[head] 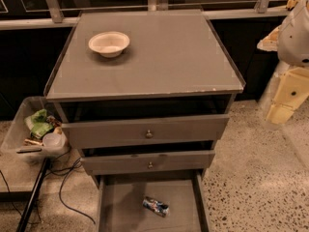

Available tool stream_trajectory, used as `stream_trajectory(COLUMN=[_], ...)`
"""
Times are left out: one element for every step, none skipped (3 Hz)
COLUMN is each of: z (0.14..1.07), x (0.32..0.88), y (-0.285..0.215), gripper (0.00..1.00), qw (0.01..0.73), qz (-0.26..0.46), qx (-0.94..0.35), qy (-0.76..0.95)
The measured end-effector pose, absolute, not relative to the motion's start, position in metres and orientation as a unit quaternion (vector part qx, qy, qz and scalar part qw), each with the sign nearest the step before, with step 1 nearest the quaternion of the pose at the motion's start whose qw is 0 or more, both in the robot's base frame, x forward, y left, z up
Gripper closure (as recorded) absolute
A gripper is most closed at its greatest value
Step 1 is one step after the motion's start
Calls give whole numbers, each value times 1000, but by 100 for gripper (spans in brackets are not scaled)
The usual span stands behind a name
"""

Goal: Pick redbull can from bottom drawer and place on counter

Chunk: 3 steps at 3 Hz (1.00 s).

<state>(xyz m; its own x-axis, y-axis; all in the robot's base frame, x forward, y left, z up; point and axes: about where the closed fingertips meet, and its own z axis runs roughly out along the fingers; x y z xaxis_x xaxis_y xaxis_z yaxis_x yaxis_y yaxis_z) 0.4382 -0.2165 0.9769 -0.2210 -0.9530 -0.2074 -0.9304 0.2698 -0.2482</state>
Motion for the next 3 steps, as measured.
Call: stream_trajectory(z=[977, 966, 930], x=[438, 432, 420], y=[-216, -213, -203], gripper=[0, 0, 0], qw=[160, 175, 204], qz=[-35, -15, 31], qx=[-603, -598, -594], qy=[781, 782, 777])
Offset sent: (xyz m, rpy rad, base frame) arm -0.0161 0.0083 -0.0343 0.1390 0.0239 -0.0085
